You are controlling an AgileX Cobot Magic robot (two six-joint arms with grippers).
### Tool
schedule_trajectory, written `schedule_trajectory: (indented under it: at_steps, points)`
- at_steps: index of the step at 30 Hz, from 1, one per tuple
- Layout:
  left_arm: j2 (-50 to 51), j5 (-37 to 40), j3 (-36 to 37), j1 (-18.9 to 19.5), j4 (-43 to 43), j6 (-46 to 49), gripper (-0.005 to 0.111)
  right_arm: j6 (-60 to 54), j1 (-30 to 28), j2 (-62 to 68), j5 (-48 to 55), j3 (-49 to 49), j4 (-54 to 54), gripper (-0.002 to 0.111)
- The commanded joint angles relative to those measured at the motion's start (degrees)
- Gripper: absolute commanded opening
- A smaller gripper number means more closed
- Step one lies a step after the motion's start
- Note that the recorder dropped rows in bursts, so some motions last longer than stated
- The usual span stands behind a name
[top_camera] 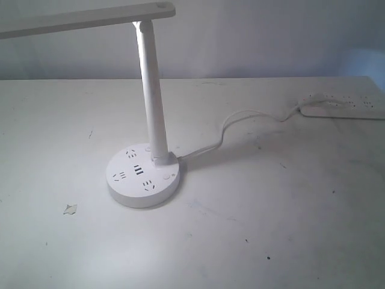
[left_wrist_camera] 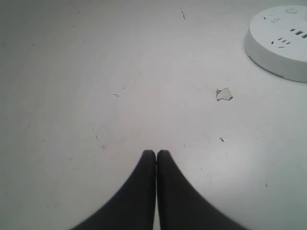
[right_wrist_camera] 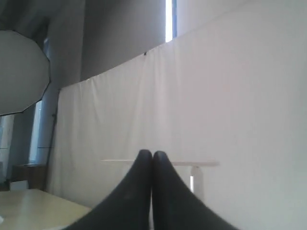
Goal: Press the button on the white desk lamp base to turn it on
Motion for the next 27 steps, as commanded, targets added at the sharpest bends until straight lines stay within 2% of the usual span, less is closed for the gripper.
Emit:
schedule_trajectory:
  at_steps: [1, 3, 5, 14, 18, 23, 27]
  points:
    - [-0.2, 0.4, 0.1, 0.0, 0.0, -0.1, 0.0, -22.8, -0.2, -0.2, 9.5, 0.5, 21.1, 0.0]
    - [-0.2, 0.4, 0.1, 0.0, 0.0, -0.1, 0.0, -34.3, -0.2, -0.2, 13.6, 1.2, 32.9, 0.0]
    - [-0.2, 0.4, 0.1, 0.0, 0.0, -0.1, 0.0, -39.1, -0.2, -0.2, 15.6, 2.1, 41.2, 0.0]
    - [-0.2, 0.4, 0.1, 0.0, 0.0, -0.1, 0.0, -39.2, -0.2, -0.2, 33.5, 2.1, 42.2, 0.0]
    - [-0.2, 0.4, 0.1, 0.0, 0.0, -0.1, 0.0, -34.0, -0.2, -0.2, 35.2, 2.1, 42.7, 0.0]
    - [-0.2, 0.4, 0.1, 0.0, 0.0, -0.1, 0.0, -33.0, -0.2, -0.2, 39.1, 2.1, 42.6, 0.0]
    - [-0.2, 0.4, 0.1, 0.0, 0.0, -0.1, 0.0, -18.6, -0.2, -0.2, 40.0, 2.1, 42.6, 0.0]
